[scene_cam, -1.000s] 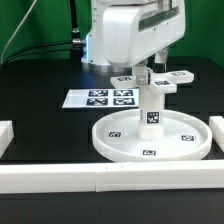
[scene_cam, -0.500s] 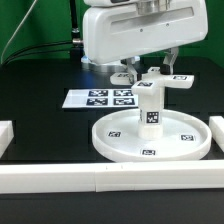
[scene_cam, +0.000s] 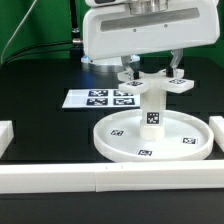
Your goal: Assemble round table
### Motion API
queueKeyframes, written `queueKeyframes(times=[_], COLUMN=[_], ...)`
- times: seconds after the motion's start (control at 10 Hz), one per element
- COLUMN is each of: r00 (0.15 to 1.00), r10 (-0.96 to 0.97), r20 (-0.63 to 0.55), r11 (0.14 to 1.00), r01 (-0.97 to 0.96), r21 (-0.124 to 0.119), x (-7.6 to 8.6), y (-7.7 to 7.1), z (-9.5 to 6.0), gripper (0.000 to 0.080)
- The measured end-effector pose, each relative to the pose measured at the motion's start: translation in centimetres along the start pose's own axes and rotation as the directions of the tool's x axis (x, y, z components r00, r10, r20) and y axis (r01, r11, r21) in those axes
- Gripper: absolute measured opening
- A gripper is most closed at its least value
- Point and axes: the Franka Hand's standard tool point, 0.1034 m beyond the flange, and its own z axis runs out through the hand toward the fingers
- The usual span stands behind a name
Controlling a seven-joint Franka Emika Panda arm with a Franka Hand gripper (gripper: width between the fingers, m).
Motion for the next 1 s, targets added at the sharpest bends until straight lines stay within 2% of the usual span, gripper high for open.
queueKeyframes(times=[0.4, 0.6, 0.7, 0.9, 1.0], r00=[0.945, 0.870, 0.804, 0.697, 0.610], r10=[0.327, 0.493, 0.595, 0.717, 0.792], r20=[0.005, 0.006, 0.016, 0.022, 0.024], r11=[0.945, 0.869, 0.803, 0.696, 0.609], r01=[-0.327, -0.493, -0.595, -0.717, -0.792], r21=[0.020, 0.022, 0.033, 0.032, 0.037], x=[0.03, 0.01, 0.03, 0.04, 0.10], y=[-0.08, -0.29, -0.27, -0.33, -0.35], z=[-0.02, 0.00, -0.01, -0.01, -0.01], gripper=[0.0433, 0.0433, 0.0433, 0.0433, 0.0433])
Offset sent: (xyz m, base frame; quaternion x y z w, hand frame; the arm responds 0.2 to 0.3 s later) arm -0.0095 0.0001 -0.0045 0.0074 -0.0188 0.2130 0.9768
